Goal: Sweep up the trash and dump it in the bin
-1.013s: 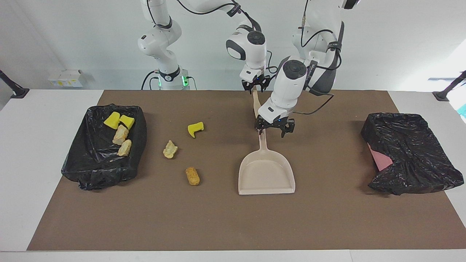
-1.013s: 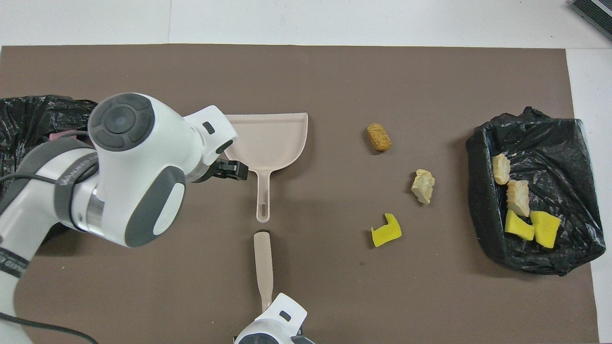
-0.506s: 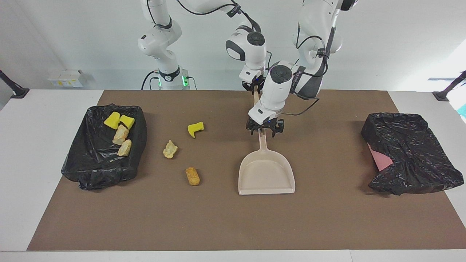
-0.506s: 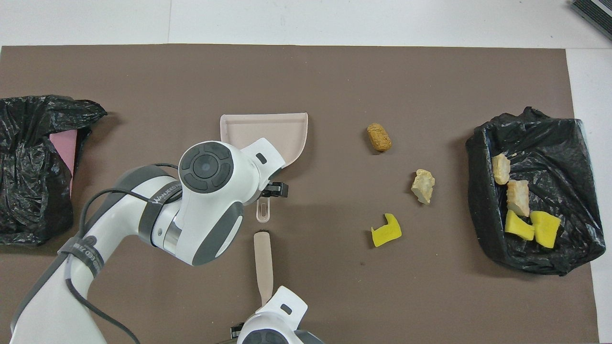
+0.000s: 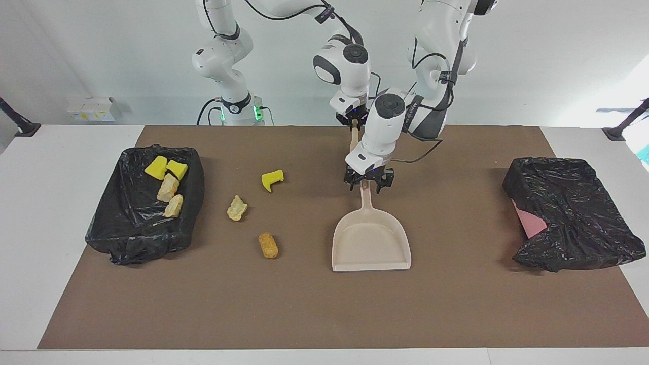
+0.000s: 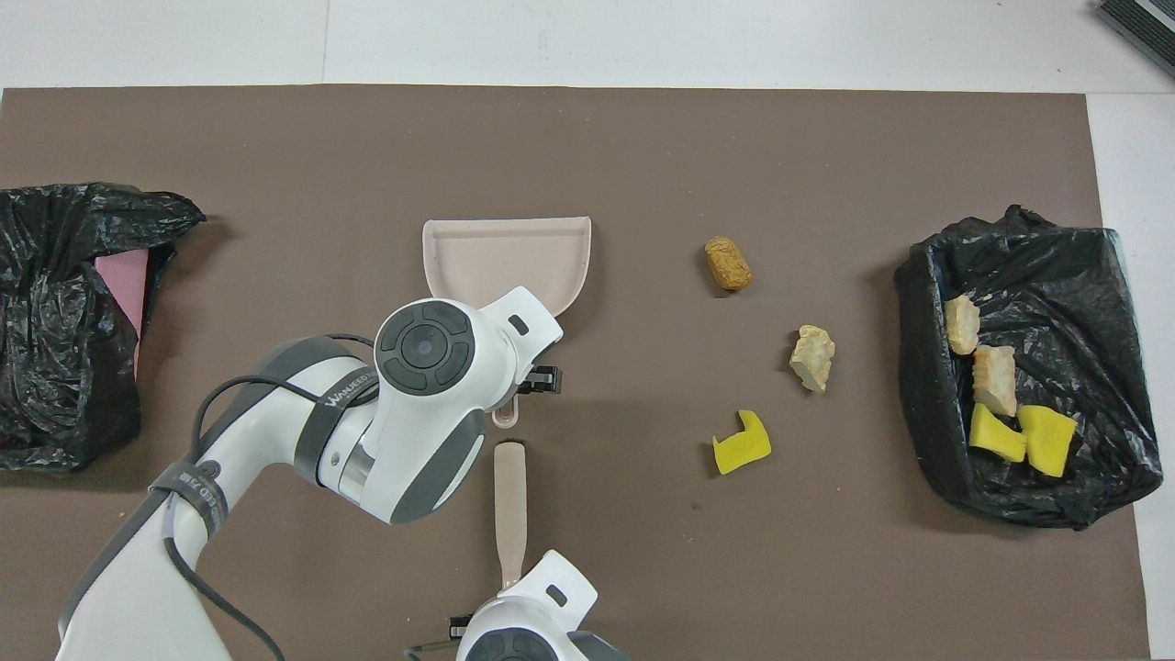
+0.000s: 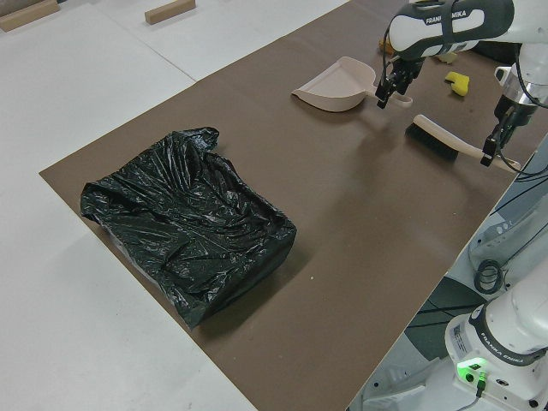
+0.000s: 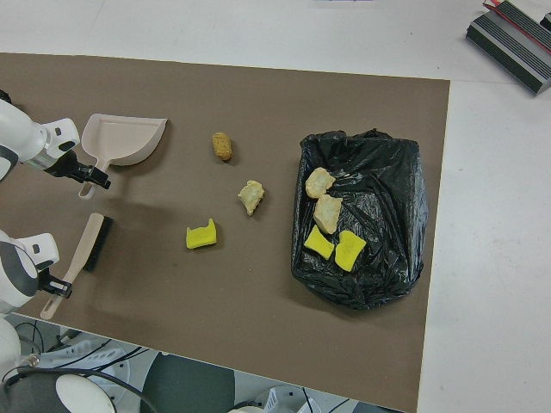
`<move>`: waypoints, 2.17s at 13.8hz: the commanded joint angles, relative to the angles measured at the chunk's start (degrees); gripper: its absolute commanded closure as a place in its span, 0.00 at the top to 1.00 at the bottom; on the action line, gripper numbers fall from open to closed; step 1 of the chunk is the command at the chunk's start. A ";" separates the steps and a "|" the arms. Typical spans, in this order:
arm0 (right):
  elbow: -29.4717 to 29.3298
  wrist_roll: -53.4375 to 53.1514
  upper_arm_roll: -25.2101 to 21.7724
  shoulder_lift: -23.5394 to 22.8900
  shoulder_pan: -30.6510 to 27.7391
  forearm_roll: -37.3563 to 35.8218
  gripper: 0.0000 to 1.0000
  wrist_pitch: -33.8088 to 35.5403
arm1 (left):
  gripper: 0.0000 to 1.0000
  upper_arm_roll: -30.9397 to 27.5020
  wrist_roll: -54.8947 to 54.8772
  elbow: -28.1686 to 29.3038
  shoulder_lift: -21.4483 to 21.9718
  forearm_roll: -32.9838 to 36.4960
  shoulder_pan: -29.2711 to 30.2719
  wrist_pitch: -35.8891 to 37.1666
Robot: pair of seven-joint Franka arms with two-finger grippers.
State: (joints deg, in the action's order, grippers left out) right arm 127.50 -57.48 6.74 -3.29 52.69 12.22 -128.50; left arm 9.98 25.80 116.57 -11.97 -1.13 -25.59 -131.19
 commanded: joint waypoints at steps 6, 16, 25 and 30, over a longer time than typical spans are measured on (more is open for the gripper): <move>3.62 -1.33 0.46 21.54 -12.59 -7.38 0.00 29.25 | 0.30 -1.19 1.10 -0.29 -0.33 1.93 -0.78 -1.09; 12.69 25.57 0.64 25.28 -42.23 -8.97 0.00 23.14 | 0.00 -1.28 0.39 -2.22 -0.42 3.16 -0.34 -1.09; 3.23 28.65 0.64 3.58 -46.01 -12.75 0.00 11.87 | 0.00 -1.72 -23.99 -3.89 3.70 6.50 4.74 4.97; -4.61 33.03 0.64 -1.98 -43.72 -13.80 0.00 12.31 | 0.00 -1.63 -51.22 -3.54 9.42 6.41 9.49 14.79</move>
State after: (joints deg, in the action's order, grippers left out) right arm 126.34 -27.16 7.24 -3.09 8.82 -0.31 -117.23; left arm 7.94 -16.71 112.13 -5.55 4.38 -17.60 -120.19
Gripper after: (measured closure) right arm 0.740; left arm 0.687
